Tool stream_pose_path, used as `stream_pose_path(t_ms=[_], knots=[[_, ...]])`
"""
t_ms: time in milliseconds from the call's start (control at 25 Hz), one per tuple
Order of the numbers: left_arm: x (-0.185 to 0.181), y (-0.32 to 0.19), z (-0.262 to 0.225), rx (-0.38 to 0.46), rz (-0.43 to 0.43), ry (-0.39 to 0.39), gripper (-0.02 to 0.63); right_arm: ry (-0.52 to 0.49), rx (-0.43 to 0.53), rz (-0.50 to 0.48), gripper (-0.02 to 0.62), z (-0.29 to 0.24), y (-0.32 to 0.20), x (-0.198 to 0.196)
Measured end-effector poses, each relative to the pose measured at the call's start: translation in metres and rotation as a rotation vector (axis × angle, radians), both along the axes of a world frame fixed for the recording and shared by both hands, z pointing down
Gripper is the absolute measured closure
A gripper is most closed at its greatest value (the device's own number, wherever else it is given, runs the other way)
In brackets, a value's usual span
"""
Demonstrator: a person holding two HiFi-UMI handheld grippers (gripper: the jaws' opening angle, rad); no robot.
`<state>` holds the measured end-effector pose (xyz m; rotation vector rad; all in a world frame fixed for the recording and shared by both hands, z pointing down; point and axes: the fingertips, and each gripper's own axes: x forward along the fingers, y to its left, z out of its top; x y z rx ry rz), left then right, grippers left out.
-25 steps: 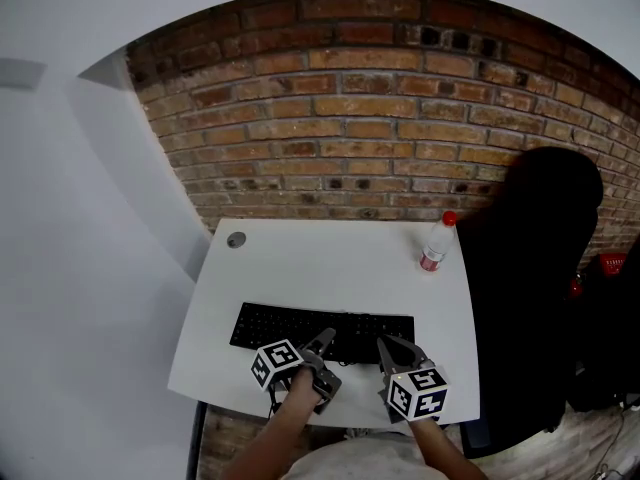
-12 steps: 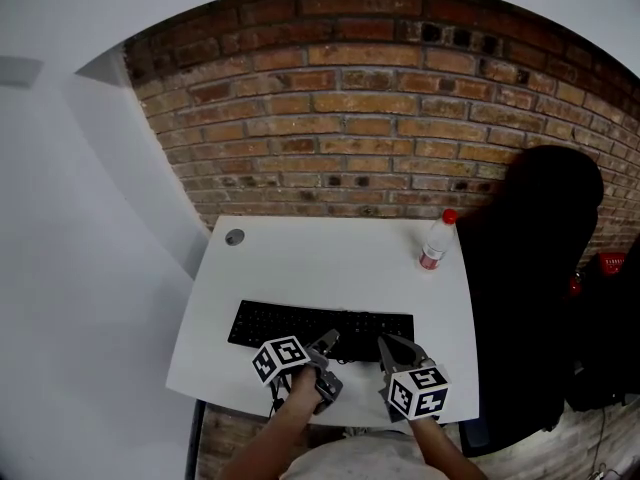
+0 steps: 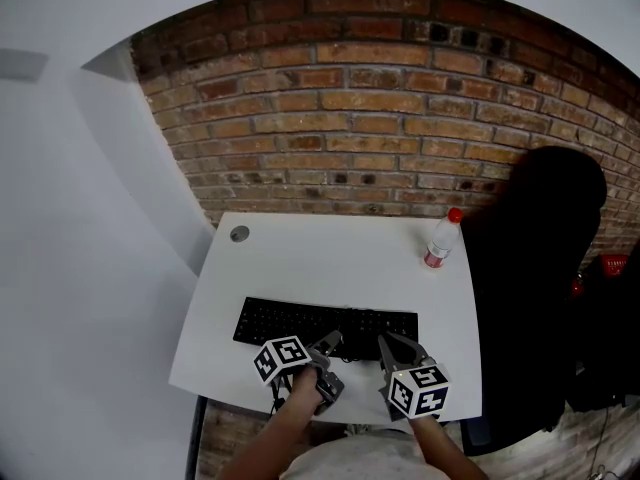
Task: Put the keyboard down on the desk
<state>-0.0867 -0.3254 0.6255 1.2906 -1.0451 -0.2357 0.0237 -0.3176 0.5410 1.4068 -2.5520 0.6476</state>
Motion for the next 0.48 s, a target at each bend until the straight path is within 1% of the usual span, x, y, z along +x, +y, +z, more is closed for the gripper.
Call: stream_pose_path(t_ms=[320, 480], knots=[[-0.005, 0.014, 0.0, -0.012, -0.015, 0.033, 0.291, 0.004, 0.008, 0.007, 0.586, -0.006, 0.011, -0.002], [-0.01, 0.021, -0.004, 0.002, -0.019, 0.033, 0.291, 0.006, 0.015, 0.012, 0.586, -0.01, 0.02, -0.004]])
